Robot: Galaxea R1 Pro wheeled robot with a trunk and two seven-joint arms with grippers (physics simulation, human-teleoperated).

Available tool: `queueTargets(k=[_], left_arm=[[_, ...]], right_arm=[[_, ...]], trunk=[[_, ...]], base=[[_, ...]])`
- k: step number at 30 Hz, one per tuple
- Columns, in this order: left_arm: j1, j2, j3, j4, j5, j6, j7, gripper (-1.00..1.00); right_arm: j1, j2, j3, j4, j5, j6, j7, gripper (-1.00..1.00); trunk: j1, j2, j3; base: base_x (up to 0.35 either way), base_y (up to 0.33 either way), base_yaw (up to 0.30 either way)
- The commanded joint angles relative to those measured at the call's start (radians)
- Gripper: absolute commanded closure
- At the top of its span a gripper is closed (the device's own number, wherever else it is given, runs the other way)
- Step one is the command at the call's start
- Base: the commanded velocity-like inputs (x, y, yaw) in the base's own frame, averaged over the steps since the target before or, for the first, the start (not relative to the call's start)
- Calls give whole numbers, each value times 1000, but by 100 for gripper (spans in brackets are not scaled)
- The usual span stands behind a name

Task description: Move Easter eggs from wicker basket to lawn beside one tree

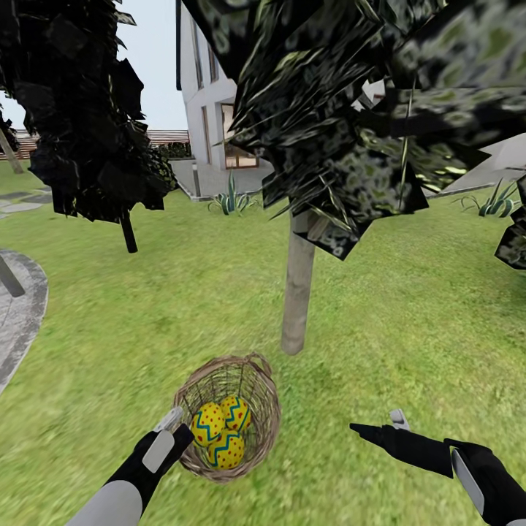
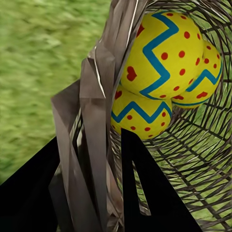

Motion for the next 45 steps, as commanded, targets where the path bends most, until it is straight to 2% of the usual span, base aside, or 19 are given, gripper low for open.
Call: queueTargets(k=[1,45], left_arm=[[0,-1,2,-3,12,3,5,100],[0,0,3,-6,12,3,6,100]], right_arm=[[-1,0,-1,0,-4,8,1,-100],[-1,0,0,0,-4,8,1,-100]], trunk=[[4,-8,-4],[173,-316,-142]], base=[[0,0,0],[0,0,0]])
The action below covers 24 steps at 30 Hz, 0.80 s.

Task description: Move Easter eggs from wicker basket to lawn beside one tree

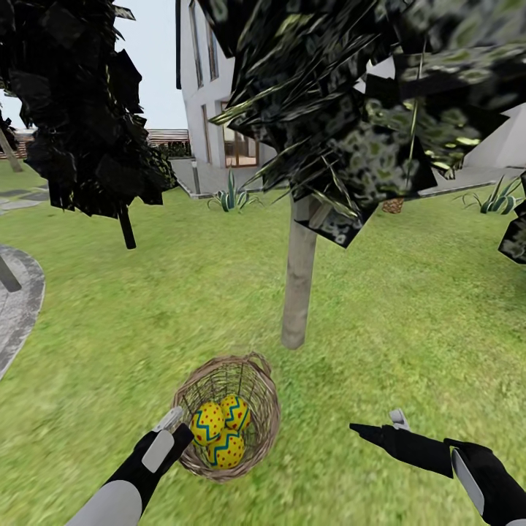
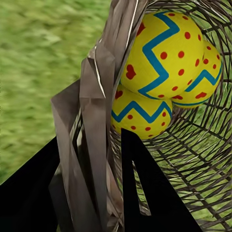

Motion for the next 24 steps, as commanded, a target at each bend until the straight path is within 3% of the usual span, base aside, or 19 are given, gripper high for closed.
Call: queueTargets(k=[1,24], left_arm=[[0,-1,2,-3,14,3,6,100],[0,0,2,-3,14,3,5,100]], right_arm=[[-1,0,0,0,-4,8,1,-100],[-1,0,0,0,-4,8,1,-100]], trunk=[[4,-8,-4],[92,-169,-76]], base=[[0,0,0],[0,0,0]])
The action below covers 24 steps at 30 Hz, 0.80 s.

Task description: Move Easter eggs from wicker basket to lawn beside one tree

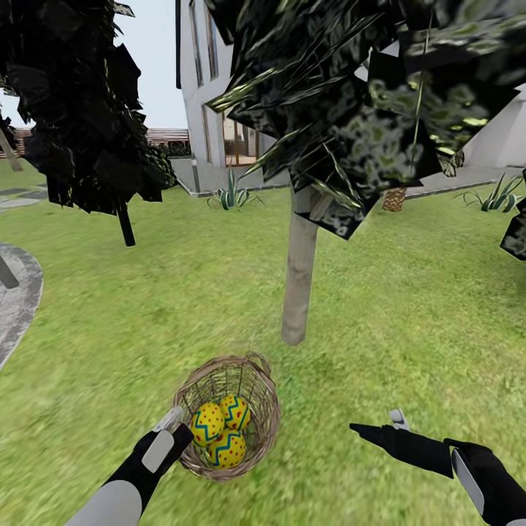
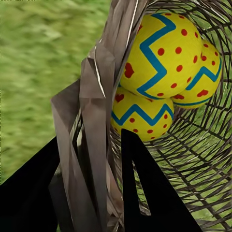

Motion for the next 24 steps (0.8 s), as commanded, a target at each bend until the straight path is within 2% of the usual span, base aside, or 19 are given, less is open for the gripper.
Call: queueTargets(k=[1,24], left_arm=[[0,-1,2,-3,14,3,5,100],[0,-4,0,-3,14,3,5,100]], right_arm=[[0,0,0,0,-4,8,1,-100],[0,0,0,0,-4,8,1,-100]], trunk=[[4,-8,-4],[92,-169,-76]], base=[[0,0,0],[0,0,0]])
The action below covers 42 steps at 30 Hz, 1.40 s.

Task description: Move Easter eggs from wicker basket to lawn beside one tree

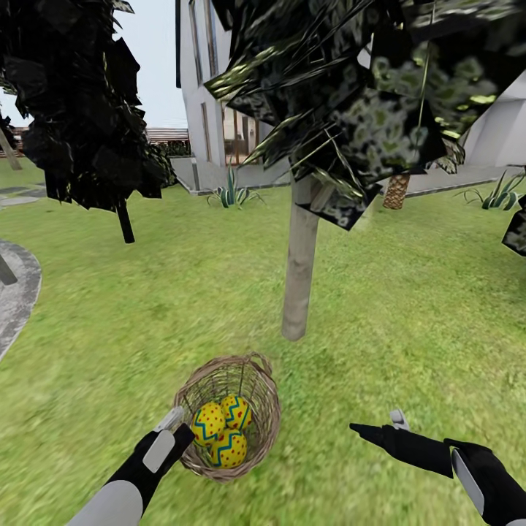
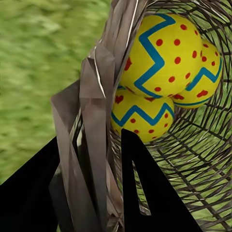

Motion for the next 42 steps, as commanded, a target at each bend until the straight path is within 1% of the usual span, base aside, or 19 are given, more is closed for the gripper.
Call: queueTargets(k=[1,10,17,28,37,42], left_arm=[[0,-1,2,-4,10,3,5,100],[0,-1,2,-5,10,4,5,100],[0,3,3,-5,10,7,-1,100],[0,4,3,-5,10,12,-1,100],[0,5,2,-5,9,12,-1,100],[0,5,2,-5,9,12,-1,100]], right_arm=[[0,0,0,0,-4,8,1,-100],[0,0,-2,0,-4,8,1,-100],[0,1,-1,0,-4,8,2,-100],[-1,2,-3,-5,-10,8,6,-100],[-1,3,-2,-3,-10,8,6,-100],[-1,3,-3,-4,-12,8,6,-100]], trunk=[[4,-8,-4],[38,-71,-32],[38,-71,-32],[38,-71,-32],[38,-71,-32],[38,-71,-32]], base=[[0,0,0],[0,0,0],[0,0,0],[3,0,0],[291,0,0],[37,0,0]])
